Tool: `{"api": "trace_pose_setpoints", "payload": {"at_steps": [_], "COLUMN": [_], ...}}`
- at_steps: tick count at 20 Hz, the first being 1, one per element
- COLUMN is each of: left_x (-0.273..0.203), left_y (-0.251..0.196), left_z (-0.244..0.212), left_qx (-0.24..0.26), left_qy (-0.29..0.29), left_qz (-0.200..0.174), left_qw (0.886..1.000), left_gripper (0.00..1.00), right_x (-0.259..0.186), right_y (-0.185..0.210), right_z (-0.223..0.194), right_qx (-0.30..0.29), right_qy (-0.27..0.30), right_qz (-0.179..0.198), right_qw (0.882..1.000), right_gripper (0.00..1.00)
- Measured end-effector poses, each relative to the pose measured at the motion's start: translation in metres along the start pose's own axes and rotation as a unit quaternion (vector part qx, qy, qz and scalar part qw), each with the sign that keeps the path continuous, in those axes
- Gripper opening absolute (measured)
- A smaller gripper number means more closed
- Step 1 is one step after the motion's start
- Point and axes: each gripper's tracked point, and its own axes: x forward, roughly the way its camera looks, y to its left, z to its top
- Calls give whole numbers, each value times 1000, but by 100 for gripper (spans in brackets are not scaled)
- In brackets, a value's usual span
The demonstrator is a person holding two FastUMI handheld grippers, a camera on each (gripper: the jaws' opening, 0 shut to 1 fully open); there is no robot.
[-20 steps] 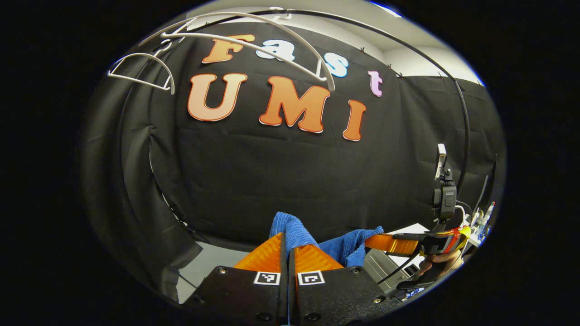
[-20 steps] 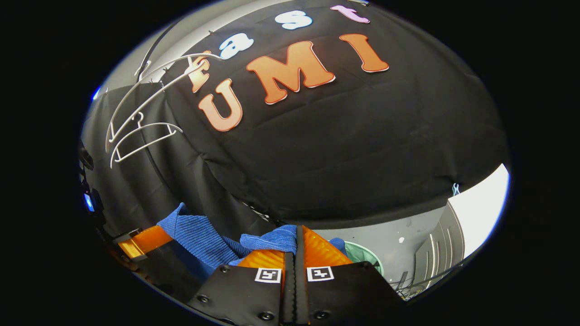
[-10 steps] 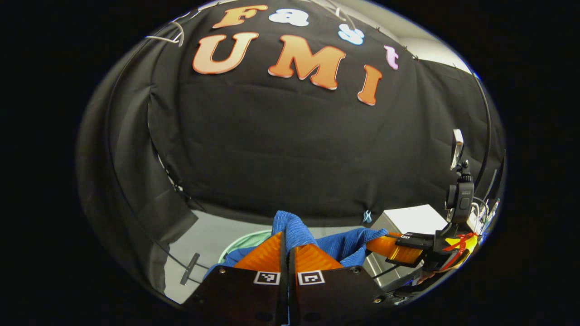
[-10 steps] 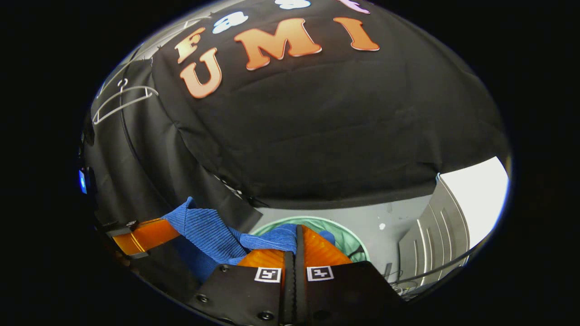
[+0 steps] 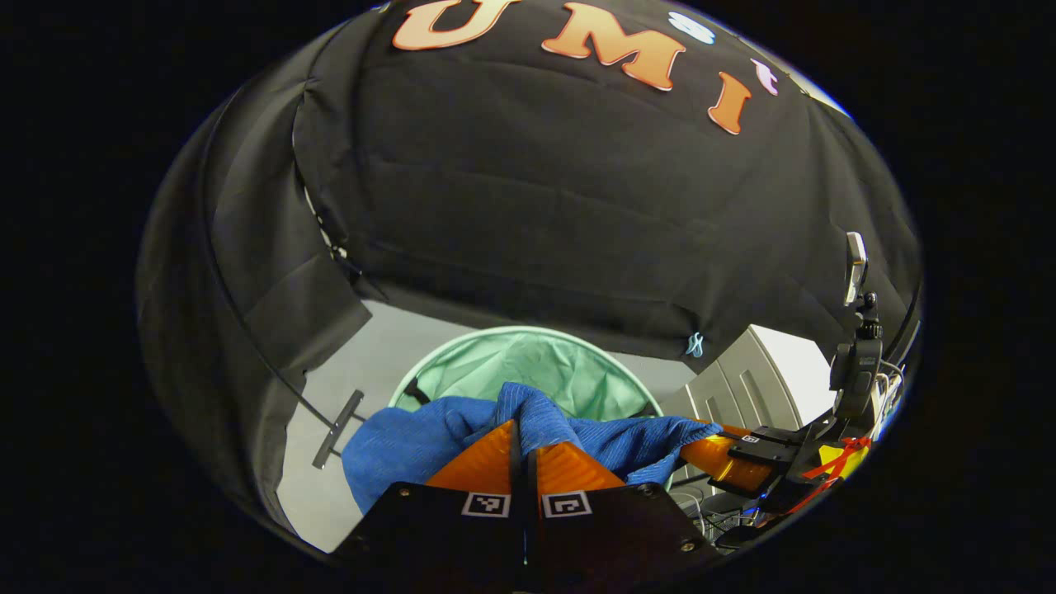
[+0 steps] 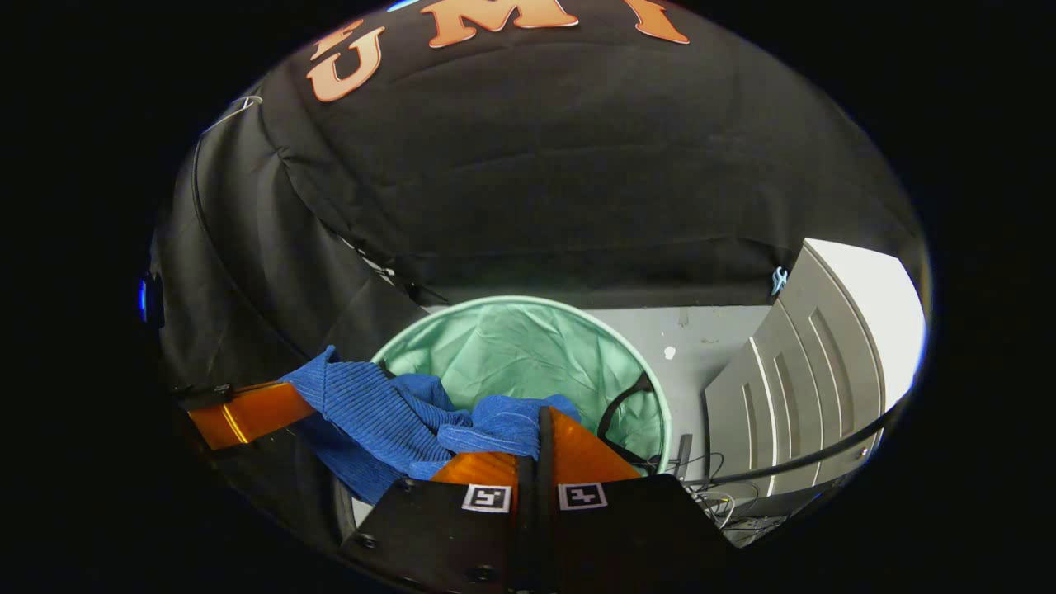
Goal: Grasp the clothes on the hanger with both hands and then place them into the laundry hamper below.
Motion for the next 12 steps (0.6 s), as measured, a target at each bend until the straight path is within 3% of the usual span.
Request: {"api": "trace_pose_setpoints", "payload": {"at_steps": [6, 9, 12], "left_x": [26, 30, 28], "left_y": [38, 39, 55], "left_z": [-69, -111, -137], "left_qx": [-17, -56, -83], "left_qy": [65, 128, 146], "left_qz": [41, 48, 85], "left_qw": [997, 989, 982], "left_gripper": [1, 1, 2], "right_x": [21, 31, 28], "right_y": [-24, -36, -43], "right_z": [-50, -64, -86], "right_qx": [0, 11, 13], "right_qy": [44, 59, 69], "right_qz": [-37, -58, -74], "right_qw": [998, 997, 995], "right_gripper": [8, 8, 9]}}
